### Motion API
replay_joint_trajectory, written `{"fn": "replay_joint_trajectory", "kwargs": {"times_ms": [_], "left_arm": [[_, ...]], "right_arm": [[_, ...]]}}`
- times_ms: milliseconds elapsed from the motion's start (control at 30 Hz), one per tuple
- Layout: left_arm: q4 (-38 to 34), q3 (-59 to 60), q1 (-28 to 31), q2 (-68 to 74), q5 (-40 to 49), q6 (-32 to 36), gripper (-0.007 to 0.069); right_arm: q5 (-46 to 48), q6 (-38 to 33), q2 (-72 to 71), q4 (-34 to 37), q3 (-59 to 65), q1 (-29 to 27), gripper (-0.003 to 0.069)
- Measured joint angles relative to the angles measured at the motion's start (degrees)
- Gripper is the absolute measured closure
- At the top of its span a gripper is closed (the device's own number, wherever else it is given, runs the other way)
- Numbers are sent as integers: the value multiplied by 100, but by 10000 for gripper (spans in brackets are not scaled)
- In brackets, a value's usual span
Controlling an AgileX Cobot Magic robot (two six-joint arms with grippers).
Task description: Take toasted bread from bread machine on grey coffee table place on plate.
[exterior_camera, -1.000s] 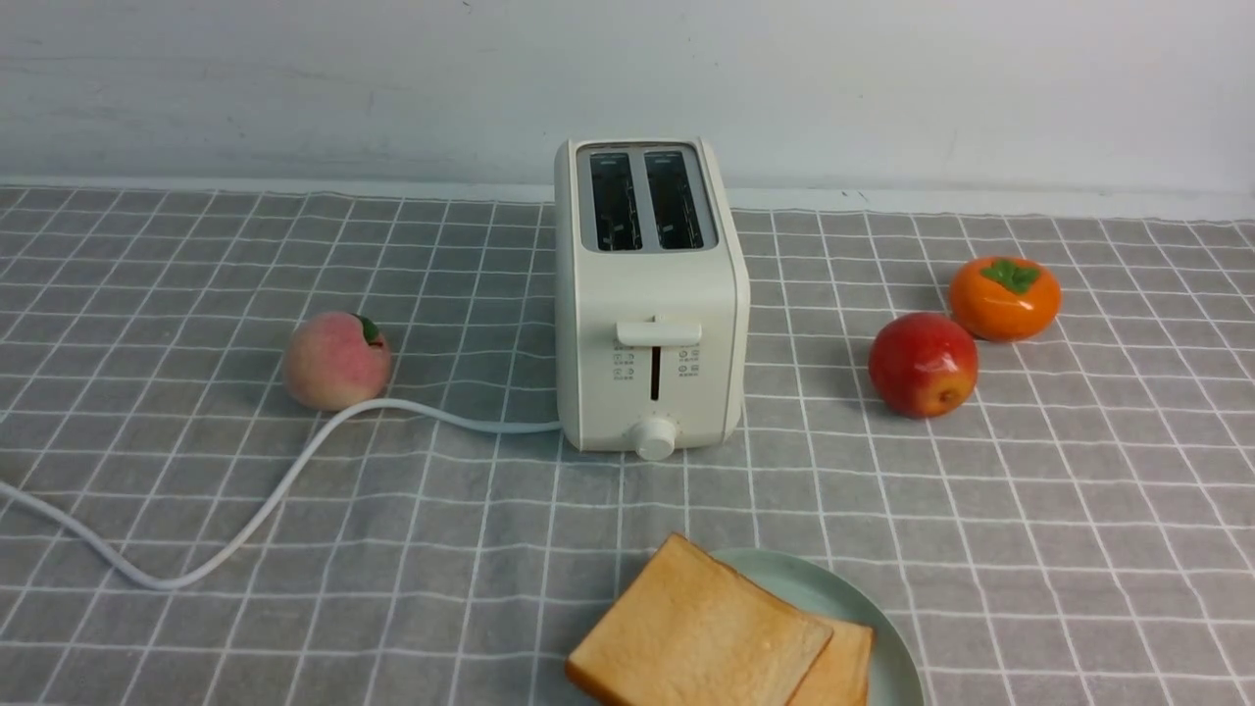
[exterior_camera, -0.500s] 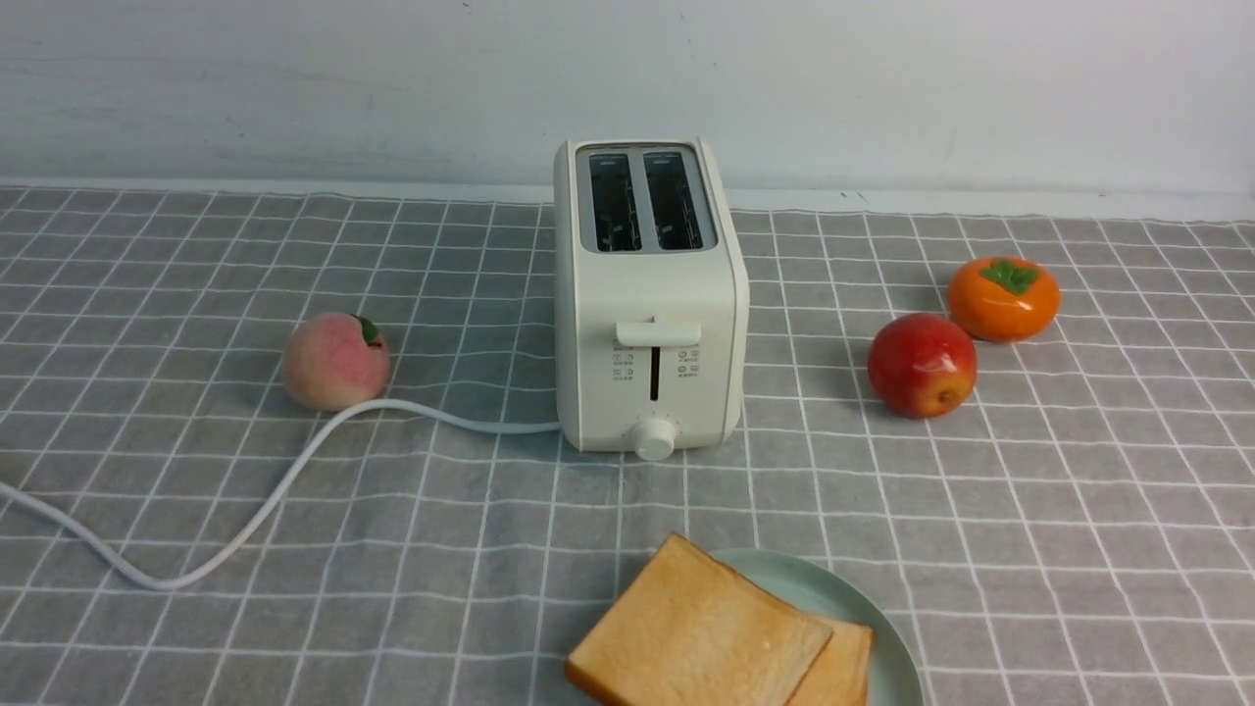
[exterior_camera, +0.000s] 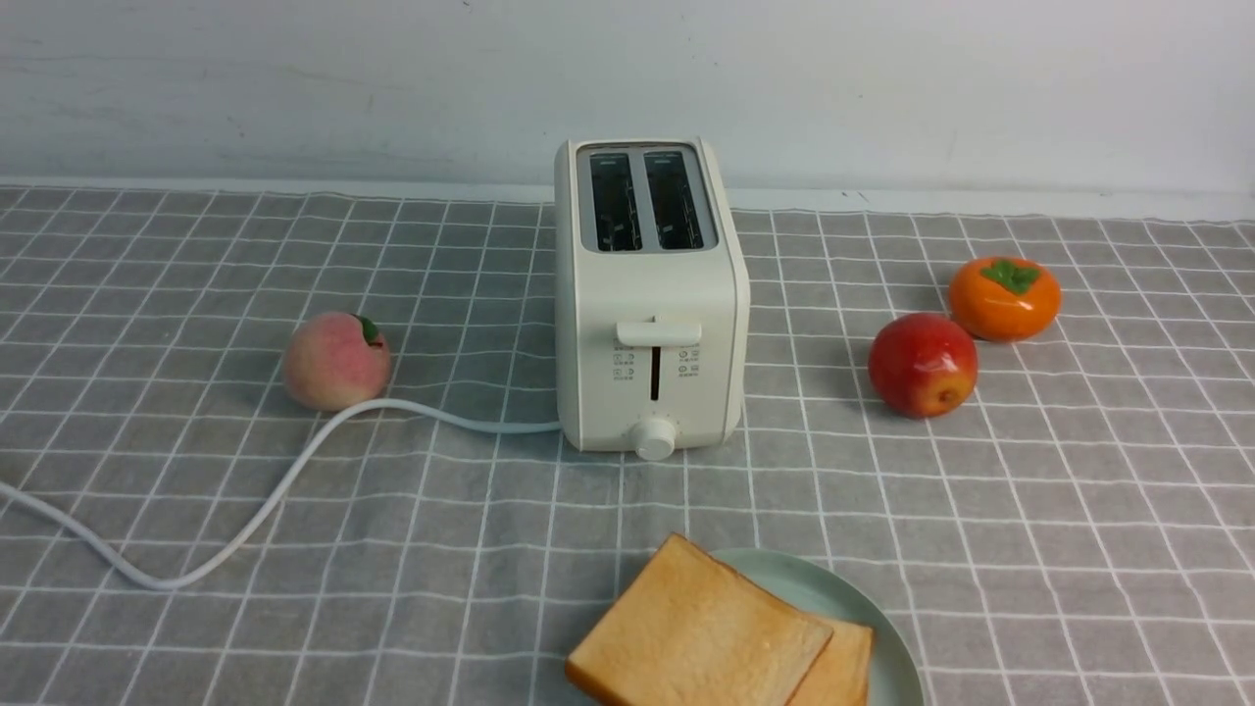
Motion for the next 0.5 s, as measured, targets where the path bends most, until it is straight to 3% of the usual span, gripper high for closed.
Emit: {"fn": "replay_joint_trajectory", "kwargs": {"times_ms": [167,300,500], "left_arm": [[0,0,191,0,-7,0,635],[0,0,773,0,-22,0,635],[0,0,875,0,-41,0,628]], "right_arm": [[0,0,0,0,5,0,631],[-1,0,0,0,5,0,624],[4,0,0,0,5,0,614]]}}
